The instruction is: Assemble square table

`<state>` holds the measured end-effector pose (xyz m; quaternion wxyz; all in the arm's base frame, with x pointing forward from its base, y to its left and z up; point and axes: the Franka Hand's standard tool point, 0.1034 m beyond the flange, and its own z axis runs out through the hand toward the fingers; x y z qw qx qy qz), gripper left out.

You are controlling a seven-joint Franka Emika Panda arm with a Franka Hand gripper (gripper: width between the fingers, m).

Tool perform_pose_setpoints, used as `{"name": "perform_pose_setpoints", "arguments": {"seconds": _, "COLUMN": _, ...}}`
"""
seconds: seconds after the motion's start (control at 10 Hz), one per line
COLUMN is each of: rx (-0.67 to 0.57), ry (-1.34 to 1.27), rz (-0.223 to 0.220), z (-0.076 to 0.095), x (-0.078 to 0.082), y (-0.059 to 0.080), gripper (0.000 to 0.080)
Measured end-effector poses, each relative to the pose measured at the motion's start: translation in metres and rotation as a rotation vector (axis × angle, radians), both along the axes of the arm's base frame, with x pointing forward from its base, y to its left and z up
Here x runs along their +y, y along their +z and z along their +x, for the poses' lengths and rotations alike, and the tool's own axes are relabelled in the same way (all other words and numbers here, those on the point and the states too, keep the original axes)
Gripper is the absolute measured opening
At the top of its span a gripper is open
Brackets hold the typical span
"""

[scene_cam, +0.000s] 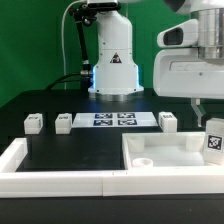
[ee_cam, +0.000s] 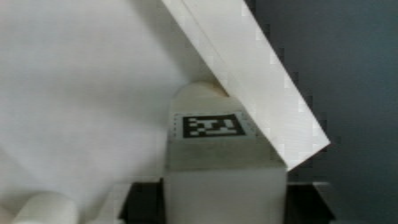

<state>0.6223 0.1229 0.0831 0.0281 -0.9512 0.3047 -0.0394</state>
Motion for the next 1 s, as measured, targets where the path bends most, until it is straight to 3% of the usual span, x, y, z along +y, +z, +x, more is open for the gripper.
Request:
{"name": "perform_pose_setpoints", "arguments": {"seconds": 0.4, "rx": 0.004, "ry": -0.114, "rz": 0.014, "z": 0.0, "x": 0.0, "y": 0.0, "gripper": 0.0295}}
{"name": "perform_pose_setpoints", "arguments": {"seconds": 0.5, "rx": 0.004, "ry": -0.111, "rz": 0.013, "z": 0.0, "x": 0.0, "y": 0.0, "gripper": 0.0475}}
{"name": "perform_pose_setpoints", "arguments": {"seconds": 0.6, "rx": 0.003, "ry": -0.074, "rz": 0.01, "z": 0.0, "x": 0.0, "y": 0.0, "gripper": 0.0589}}
{"name": "perform_pose_setpoints", "arguments": {"seconds": 1.0, "rx": -0.011, "ry": 0.217, "rz": -0.018, "z": -0.0003, "x": 0.0007, "y": -0.0006, "gripper": 0.0646}}
